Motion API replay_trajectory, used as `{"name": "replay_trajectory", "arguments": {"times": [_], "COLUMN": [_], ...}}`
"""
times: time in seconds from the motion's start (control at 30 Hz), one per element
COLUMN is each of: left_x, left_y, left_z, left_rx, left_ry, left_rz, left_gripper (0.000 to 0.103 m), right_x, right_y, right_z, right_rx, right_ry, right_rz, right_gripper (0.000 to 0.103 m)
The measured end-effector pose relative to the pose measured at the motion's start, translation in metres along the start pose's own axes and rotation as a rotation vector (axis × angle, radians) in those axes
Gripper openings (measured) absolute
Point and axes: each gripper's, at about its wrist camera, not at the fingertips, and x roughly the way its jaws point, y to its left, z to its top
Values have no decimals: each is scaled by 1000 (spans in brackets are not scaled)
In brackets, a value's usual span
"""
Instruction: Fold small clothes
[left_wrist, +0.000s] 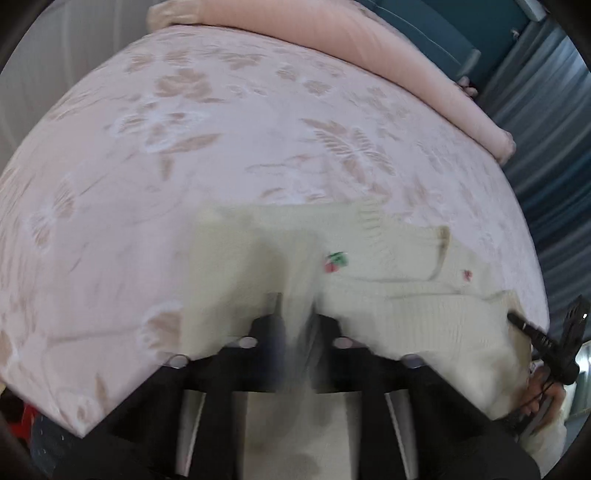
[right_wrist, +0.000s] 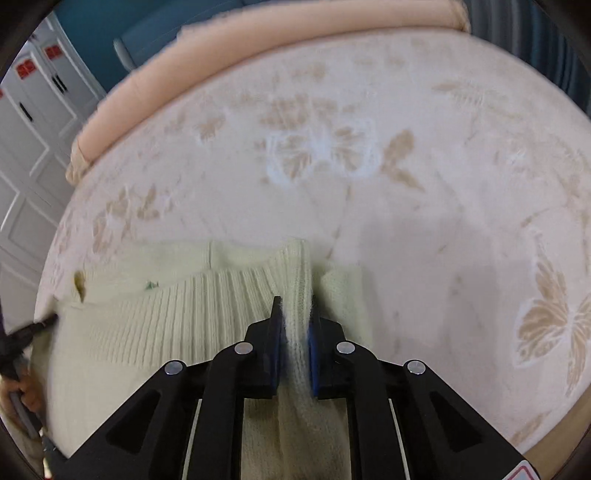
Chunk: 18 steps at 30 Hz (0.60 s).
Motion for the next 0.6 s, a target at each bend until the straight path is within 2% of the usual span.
{"name": "replay_trajectory", "arguments": {"times": [0.1,0.13,0.2,0.27,0.3,0.33,0.37,0.4,0.43,0.47,0.53,0.57,0.6], "left_x": [-34,-38,-24,10,43,61,65,58,48,37,5,-15,-23], "left_y": [-6,-6,-6,-5,-3,0,1,-2,-3,-7,-18,-29,-38], "left_z": [22,28,41,41,36,30,28,24,21,21,19,16,14], "left_rx": [14,5,2,21,41,46,44,38,35,32,24,38,54], "left_ry": [-137,-160,-156,-93,-33,7,8,-40,-57,-75,-139,-190,-213], "left_rz": [-19,-22,10,71,153,198,206,206,206,213,212,185,176], "left_gripper": [8,8,8,9,9,9,11,12,16,19,24,25,29], "right_x": [-49,-72,-91,-91,-84,-71,-55,-43,-27,-16,-11,-14,-17], "right_y": [17,27,52,90,113,139,163,177,192,196,179,161,139], "right_z": [-1,-3,-6,-20,-30,-44,-57,-66,-75,-79,-76,-73,-69], "right_rx": [-21,-44,-116,-205,-257,-312,-362,-394,-428,-443,-424,-389,-352], "right_ry": [-164,-237,-271,-225,-179,-123,-75,-45,-3,16,2,-2,-8], "right_rz": [-67,-66,10,110,167,230,273,285,281,268,270,228,146], "right_gripper": [21,21,21,21,21,21,20,13,9,9,8,8,2]}}
